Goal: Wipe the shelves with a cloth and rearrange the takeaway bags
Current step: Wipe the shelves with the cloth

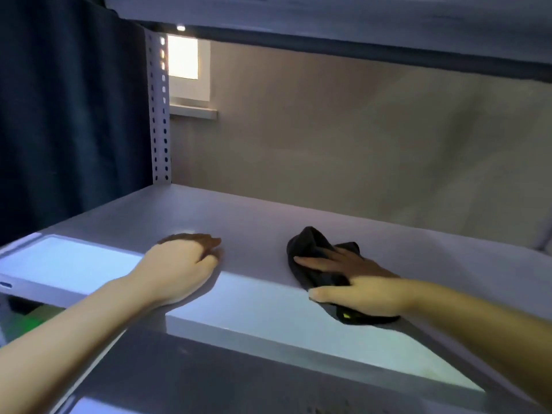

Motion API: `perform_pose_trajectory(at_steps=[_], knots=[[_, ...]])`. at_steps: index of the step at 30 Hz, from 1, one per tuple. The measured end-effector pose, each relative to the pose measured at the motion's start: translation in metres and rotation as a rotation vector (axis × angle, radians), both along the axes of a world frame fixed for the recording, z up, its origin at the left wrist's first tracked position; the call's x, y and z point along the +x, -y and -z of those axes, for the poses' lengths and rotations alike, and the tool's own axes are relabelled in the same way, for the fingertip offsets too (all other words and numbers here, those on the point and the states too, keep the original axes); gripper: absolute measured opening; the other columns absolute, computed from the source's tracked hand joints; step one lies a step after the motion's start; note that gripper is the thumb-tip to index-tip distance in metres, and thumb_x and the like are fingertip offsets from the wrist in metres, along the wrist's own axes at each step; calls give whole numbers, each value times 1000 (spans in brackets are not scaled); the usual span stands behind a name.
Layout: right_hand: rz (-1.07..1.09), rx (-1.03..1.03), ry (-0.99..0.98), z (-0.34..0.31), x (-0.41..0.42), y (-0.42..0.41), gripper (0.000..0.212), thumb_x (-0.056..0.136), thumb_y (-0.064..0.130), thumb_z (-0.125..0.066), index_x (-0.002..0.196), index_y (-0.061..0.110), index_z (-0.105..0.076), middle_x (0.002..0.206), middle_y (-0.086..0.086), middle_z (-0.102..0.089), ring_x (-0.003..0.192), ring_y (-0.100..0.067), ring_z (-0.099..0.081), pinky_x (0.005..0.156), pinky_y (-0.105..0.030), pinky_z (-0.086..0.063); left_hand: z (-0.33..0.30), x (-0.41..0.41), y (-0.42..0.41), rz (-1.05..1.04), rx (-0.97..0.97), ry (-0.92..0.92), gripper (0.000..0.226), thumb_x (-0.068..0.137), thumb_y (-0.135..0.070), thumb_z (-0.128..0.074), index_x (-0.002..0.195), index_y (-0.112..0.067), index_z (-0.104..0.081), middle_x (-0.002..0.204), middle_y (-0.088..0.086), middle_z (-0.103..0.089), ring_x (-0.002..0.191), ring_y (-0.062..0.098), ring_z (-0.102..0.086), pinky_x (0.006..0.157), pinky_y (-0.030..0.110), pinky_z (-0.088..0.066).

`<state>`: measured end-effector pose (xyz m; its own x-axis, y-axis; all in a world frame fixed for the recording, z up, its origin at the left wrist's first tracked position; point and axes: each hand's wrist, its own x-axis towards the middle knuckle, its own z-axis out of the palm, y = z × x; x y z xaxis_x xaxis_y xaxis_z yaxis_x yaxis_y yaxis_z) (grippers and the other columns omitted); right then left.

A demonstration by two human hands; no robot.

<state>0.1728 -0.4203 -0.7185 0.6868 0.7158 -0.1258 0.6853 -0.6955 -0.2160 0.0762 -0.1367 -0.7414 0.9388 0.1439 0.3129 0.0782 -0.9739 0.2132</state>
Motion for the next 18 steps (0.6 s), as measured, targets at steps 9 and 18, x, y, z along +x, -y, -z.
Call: perform_pose_trajectory(at_steps=[9, 18], knots=[[120, 36, 69, 9, 101, -92, 57, 82, 74, -19, 138, 62, -16, 159, 14, -8, 147, -27, -7, 114, -58, -10, 4, 1, -5, -10, -54, 4, 53, 87, -47, -20, 111, -21, -60, 112, -5, -64, 103, 18, -55, 91, 34, -46], [-13, 33, 39, 8, 31, -75, 51, 92, 53, -39, 135, 67, -16, 158, 21, -5, 147, -18, -3, 114, -52, -12, 2, 4, -11, -16, -170, 1, 29, 98, -29, -41, 107, -19, -66, 112, -3, -66, 103, 20, -56, 92, 35, -46]])
